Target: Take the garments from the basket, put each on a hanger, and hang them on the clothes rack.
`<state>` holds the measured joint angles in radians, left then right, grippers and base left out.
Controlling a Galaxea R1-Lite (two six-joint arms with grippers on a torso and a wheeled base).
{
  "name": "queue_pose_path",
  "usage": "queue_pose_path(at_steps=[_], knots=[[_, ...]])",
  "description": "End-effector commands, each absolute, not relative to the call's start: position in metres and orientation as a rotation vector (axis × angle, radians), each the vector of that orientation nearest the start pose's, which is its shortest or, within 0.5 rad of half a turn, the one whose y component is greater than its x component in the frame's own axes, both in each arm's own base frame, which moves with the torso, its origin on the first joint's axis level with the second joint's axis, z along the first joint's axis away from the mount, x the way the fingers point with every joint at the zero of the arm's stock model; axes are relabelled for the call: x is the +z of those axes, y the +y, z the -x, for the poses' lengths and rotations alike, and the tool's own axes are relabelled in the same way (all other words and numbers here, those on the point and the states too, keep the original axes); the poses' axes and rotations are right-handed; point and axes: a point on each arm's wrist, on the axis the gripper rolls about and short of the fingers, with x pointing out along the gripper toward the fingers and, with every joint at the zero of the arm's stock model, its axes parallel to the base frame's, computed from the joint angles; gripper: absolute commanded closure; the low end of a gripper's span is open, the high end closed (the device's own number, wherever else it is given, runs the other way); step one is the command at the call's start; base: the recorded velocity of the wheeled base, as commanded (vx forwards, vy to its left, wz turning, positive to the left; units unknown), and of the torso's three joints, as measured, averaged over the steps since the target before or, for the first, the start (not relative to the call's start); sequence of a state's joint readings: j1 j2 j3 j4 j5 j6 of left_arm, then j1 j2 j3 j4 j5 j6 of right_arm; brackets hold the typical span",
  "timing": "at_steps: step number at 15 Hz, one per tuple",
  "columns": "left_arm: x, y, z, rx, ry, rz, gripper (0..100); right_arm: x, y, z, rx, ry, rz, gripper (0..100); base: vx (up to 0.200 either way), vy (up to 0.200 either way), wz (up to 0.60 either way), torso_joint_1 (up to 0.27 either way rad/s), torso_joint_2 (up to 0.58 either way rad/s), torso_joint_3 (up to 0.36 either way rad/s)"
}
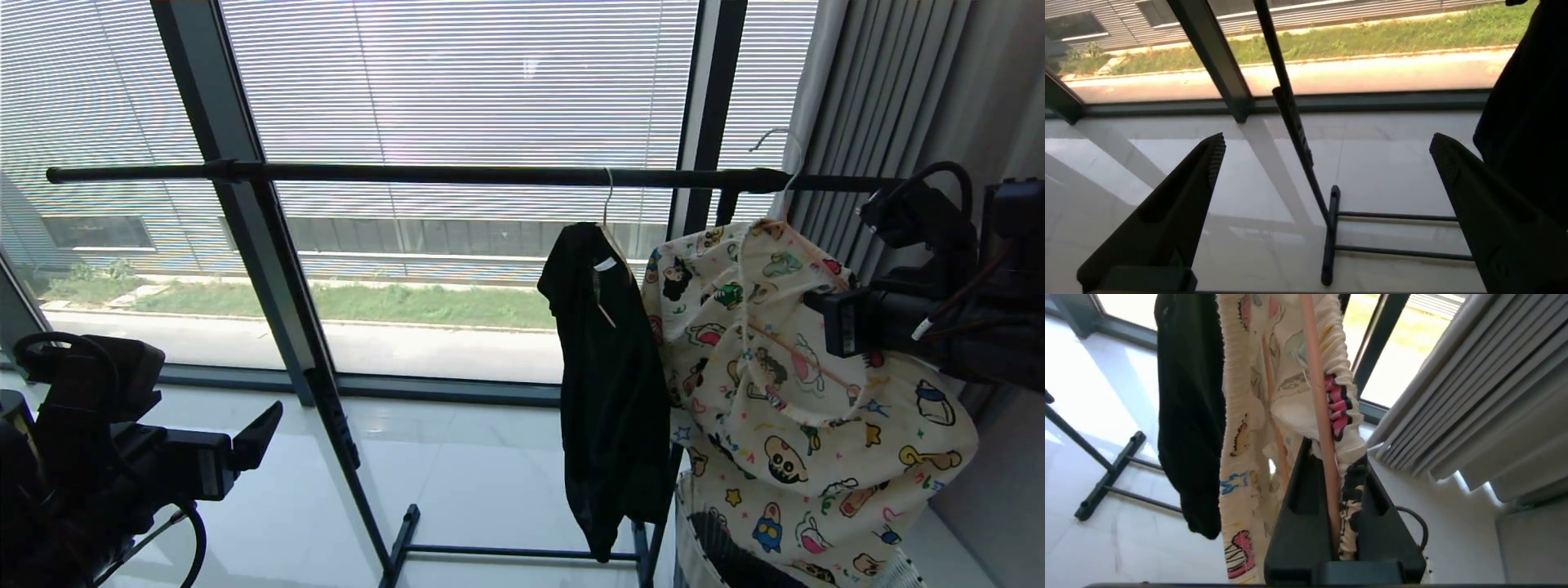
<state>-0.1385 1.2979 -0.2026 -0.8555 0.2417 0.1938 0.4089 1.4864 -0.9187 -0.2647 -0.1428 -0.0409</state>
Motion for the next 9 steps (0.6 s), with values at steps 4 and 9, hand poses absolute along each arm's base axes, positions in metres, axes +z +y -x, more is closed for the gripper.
queue_pose_path(at_steps=[4, 9], knots=[[0.144, -0.017, -0.165, 0.079, 0.246, -0.239, 0, 0.237, 0.107, -0.238, 0.297, 0.289, 0.127, 100, 0.200, 0.000, 0.00, 0.001, 0.00, 0.001], [0.144, -0.017, -0.164, 0.081, 0.246, -0.236, 0, 0.234, 0.112, -0.238, 0.313, 0.299, 0.133, 100, 0.080, 0.000, 0.00, 0.001, 0.00, 0.001]])
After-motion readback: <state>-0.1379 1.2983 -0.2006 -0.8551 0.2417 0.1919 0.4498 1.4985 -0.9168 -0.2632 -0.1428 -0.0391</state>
